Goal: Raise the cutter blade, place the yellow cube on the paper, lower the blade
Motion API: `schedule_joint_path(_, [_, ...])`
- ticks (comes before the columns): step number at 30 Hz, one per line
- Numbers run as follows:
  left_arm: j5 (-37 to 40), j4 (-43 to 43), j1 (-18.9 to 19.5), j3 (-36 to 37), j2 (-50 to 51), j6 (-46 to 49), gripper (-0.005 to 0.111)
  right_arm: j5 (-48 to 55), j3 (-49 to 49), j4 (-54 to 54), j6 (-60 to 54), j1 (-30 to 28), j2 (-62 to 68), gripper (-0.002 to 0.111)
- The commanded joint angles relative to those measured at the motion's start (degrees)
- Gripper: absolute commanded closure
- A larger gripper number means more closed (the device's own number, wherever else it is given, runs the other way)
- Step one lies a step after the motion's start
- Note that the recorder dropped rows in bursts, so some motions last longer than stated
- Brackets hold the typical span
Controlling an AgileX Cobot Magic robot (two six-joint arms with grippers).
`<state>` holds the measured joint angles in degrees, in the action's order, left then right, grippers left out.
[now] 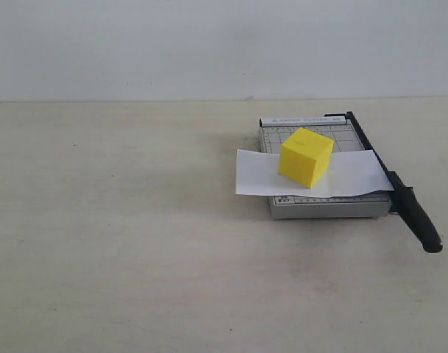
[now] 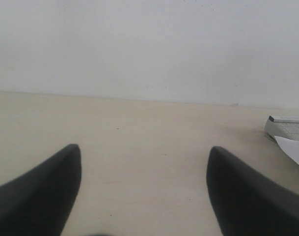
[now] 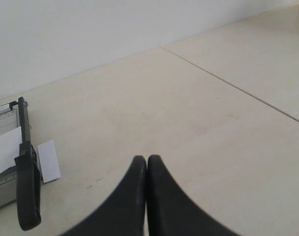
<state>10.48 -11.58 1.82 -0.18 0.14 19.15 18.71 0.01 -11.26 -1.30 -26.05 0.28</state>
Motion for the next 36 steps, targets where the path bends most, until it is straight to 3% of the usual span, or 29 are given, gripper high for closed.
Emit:
schedule_joint_path(1, [-0.18,-0.20,-1.16,0.18,-0.14,-0.13,0.039,-0.29,-0.01,0.00,-0.13,-0.25,-0.28,0.107])
schedule_joint_path(7, [-1.14,-2.63,-1.24,0.18,-0.14,1.58,0.039,-0.29,-0.01,0.00,-0.13,-0.25,-0.28,0.107])
schedule_joint_path(14, [-4.03,-16.14,-1.24,0.18,-0.14,6.27,0.039,-0.29,-0.01,0.00,-0.13,-0.25,-0.28,0.107])
schedule_joint_path(20, [-7.47,-34.23,-1.24,0.18,-0.14,12.12,0.039,-0.29,-0.01,0.00,-0.13,-0.25,-0.28,0.107])
schedule_joint_path(24, [-7.47,-34.96,-1.12,0.18,-0.14,12.12,0.039,-0.51,-0.01,0.00,-0.13,1.23,-0.28,0.107])
schedule_joint_path(27, [-7.47,-34.85,-1.12,0.18,-0.14,12.12,0.039,-0.48,-0.01,0.00,-0.13,5.58,-0.28,0.107])
schedule_joint_path(29, [-7.47,-32.65,-1.12,0.18,-0.14,8.86,0.048,-0.40,-0.01,0.00,-0.13,8.48,-0.28,0.107])
schedule_joint_path(30, [-7.47,-30.19,-1.12,0.18,-0.14,6.15,0.058,-0.40,-0.01,0.00,-0.13,9.89,-0.28,0.107])
schedule_joint_path(33, [-7.22,-22.36,-1.12,0.18,-0.14,-5.73,0.102,-0.40,-0.01,0.00,-0.13,12.89,-0.28,0.107])
schedule_joint_path(36, [-6.08,-18.73,-1.12,0.18,-0.14,-14.34,0.102,-0.40,-0.01,0.00,-0.13,14.12,-0.28,0.107])
